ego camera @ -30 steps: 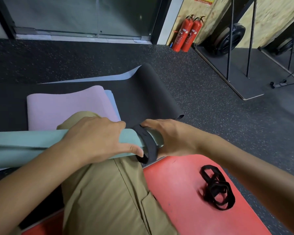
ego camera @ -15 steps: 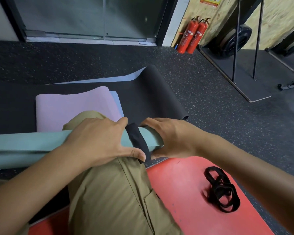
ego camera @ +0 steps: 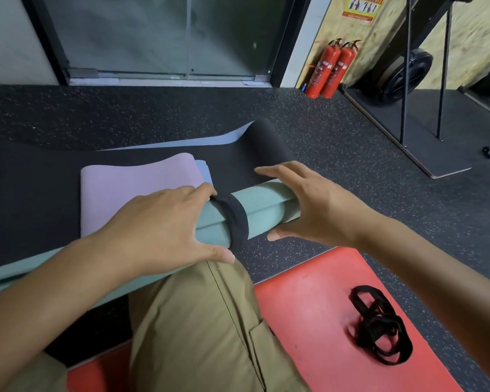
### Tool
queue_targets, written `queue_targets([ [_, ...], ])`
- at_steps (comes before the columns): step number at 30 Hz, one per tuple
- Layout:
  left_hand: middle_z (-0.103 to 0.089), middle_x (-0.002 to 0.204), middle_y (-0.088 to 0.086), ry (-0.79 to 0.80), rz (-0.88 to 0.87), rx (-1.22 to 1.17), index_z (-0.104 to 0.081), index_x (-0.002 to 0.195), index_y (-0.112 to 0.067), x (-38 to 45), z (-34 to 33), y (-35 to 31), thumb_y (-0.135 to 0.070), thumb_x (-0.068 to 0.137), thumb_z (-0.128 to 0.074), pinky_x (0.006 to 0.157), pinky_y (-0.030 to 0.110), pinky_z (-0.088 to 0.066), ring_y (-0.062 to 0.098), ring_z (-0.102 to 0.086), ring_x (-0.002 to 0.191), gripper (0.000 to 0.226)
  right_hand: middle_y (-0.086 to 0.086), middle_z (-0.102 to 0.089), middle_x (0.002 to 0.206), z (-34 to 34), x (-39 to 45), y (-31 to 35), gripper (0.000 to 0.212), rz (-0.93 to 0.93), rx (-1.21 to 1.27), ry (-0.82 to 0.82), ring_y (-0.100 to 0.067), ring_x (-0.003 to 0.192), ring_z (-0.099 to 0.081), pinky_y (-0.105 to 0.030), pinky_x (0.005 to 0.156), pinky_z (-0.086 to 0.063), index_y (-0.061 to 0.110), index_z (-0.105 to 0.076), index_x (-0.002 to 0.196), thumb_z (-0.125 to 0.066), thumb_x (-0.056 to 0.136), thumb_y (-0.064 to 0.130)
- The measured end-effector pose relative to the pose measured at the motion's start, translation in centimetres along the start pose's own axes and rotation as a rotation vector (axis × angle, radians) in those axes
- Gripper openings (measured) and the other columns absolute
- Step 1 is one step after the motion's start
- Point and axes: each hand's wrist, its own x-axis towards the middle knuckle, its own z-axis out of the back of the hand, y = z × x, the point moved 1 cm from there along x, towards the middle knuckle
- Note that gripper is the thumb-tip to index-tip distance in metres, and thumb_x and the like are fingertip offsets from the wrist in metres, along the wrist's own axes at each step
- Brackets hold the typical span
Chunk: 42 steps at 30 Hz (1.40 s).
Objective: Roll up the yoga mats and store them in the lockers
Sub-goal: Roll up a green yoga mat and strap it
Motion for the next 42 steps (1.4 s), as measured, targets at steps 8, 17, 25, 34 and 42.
queue_targets([
  [8, -0.044, 0.146, -0.021, -0.015, -0.006, 0.009, -0.017, 0.146, -0.046, -0.8, -0.3, 0.6, -0.092, 0.062, -0.061, 0.091, 0.035, -0.044, 0.012, -0.05, 0.129, 0.106, 0.016, -0.04, 0.144, -0.3, -0.2, -0.8, 0.103, 0.021, 0.115, -0.094, -0.002, 0.126, -0.045, -0.027, 0.103, -0.044, 0.039, -0.037, 0.149, -0.093, 0.063, 0.05],
  [17, -0.046, 0.145, -0.018, -0.067, 0.046, 0.044, -0.021, 0.143, -0.046, -0.8, 1.3, 1.9, -0.08, 0.073, -0.064, 0.087, 0.035, -0.041, 0.017, -0.05, 0.13, 0.089, 0.013, -0.046, 0.14, 0.2, 1.1, -0.1, 0.08, 0.066, 0.234, -0.203, -0.003, 0.128, -0.047, -0.025, 0.106, -0.044, 0.03, -0.05, 0.141, -0.084, 0.073, 0.052],
  [25, -0.057, 0.126, -0.014, -0.138, 0.177, 0.107, -0.037, 0.131, -0.041, -1.8, 5.4, 8.5, -0.086, 0.066, -0.065, 0.085, 0.042, -0.048, 0.02, -0.059, 0.112, 0.084, 0.021, -0.036, 0.148, 0.4, 4.1, 3.0, 0.078, 0.101, 0.313, -0.236, -0.001, 0.125, -0.05, -0.033, 0.102, -0.051, 0.043, -0.035, 0.149, -0.075, 0.083, 0.052],
  [34, -0.058, 0.102, -0.013, -0.222, 0.442, -0.004, -0.04, 0.112, -0.041, -8.5, 6.6, 19.6, -0.086, 0.058, -0.067, 0.084, 0.04, -0.052, 0.016, -0.058, 0.092, 0.076, 0.026, -0.034, 0.147, -0.2, 9.9, 12.4, 0.071, 0.329, 0.31, -0.147, 0.002, 0.124, -0.05, -0.035, 0.103, -0.051, 0.044, -0.031, 0.151, -0.067, 0.091, 0.053],
  [42, -0.063, 0.115, -0.013, -0.306, 0.655, -0.041, -0.047, 0.129, -0.036, -18.6, 5.1, 26.6, -0.092, 0.053, -0.06, 0.089, 0.042, -0.052, 0.015, -0.062, 0.1, 0.095, 0.02, -0.049, 0.137, -2.4, 14.1, 22.0, 0.056, 0.512, 0.281, -0.059, 0.006, 0.113, -0.051, -0.027, 0.096, -0.051, 0.038, -0.042, 0.146, -0.062, 0.095, 0.051],
])
